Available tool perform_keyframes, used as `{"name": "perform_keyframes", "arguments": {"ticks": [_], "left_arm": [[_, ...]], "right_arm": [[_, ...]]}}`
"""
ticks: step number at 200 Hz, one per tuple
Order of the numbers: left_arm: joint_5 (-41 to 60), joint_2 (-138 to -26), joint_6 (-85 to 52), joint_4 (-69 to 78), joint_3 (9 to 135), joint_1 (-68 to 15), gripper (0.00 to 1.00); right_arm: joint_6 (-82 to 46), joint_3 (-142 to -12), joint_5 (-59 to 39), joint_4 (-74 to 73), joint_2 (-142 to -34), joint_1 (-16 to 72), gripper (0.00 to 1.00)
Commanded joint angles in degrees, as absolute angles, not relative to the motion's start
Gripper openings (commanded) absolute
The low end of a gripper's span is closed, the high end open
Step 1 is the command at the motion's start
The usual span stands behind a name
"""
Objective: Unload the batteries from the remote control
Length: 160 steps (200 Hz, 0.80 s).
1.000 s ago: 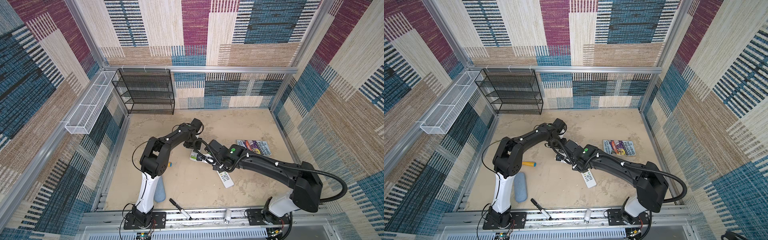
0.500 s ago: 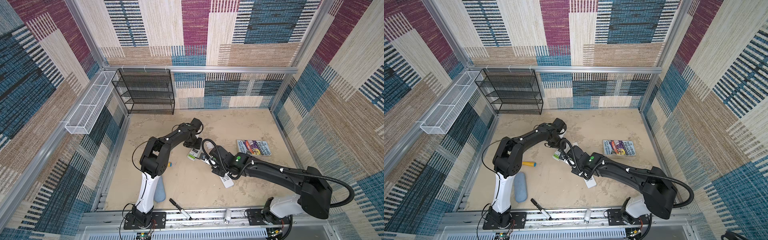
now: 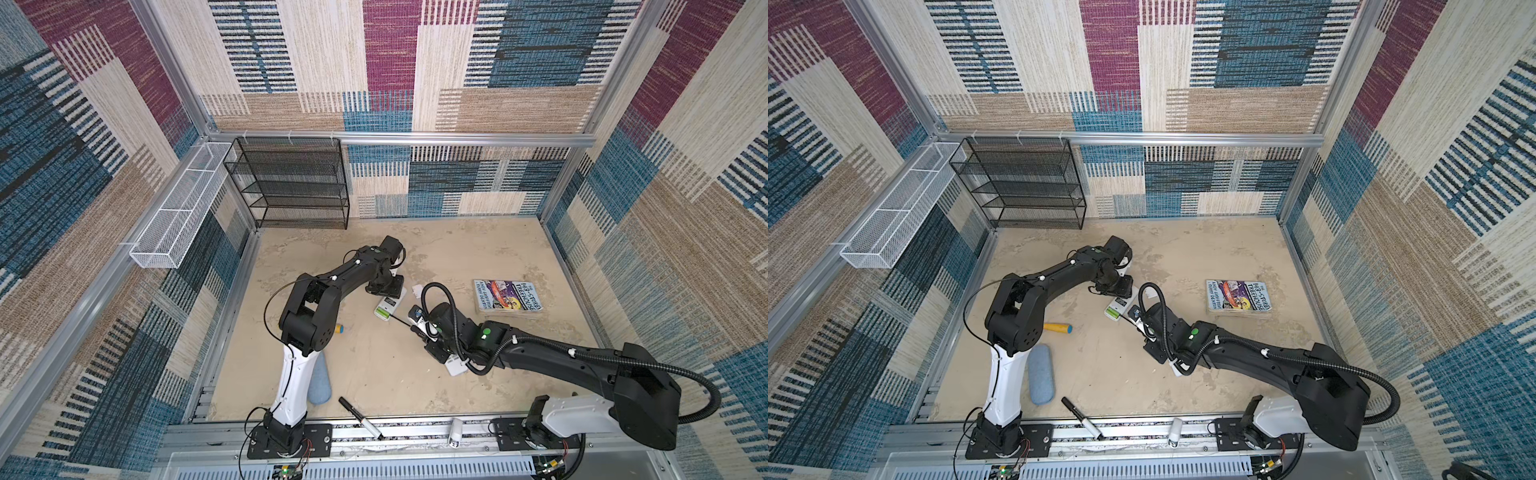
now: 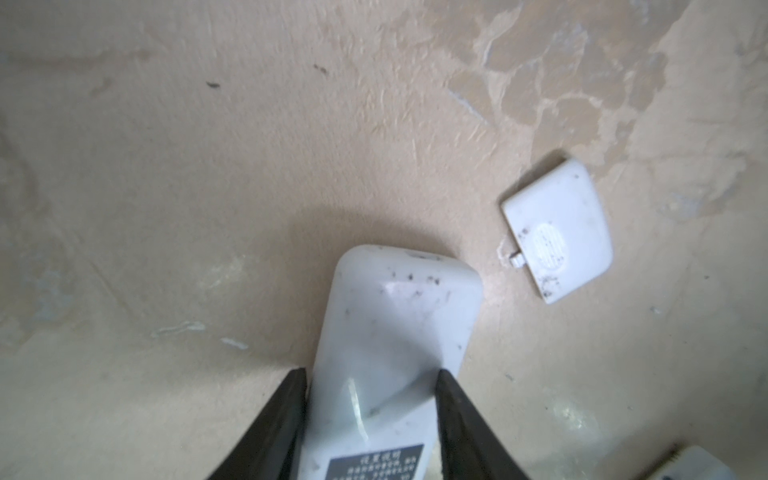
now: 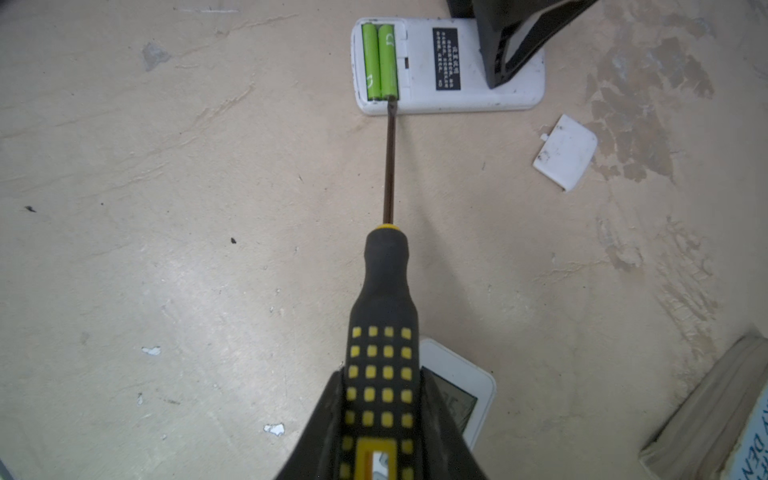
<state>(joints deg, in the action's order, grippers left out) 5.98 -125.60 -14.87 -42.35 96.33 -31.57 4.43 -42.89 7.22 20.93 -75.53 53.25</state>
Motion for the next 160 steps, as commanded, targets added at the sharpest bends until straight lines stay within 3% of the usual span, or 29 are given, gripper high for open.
{"name": "perform_keyframes", "arguments": {"ticks": [1,160], "left_arm": [[3.4,-128.1,-15.2,-52.7,94.7,-31.7,0.51],[3.2,-128.2,-15.7,-53.0,94.2,-31.6,0.51]], "right_arm": [[-0.6,-40.5,4.9,11.5,-74.2,53.6,0.00],[-12.5,-30.7,7.4,1.3,-68.8,53.8,0.00]]}}
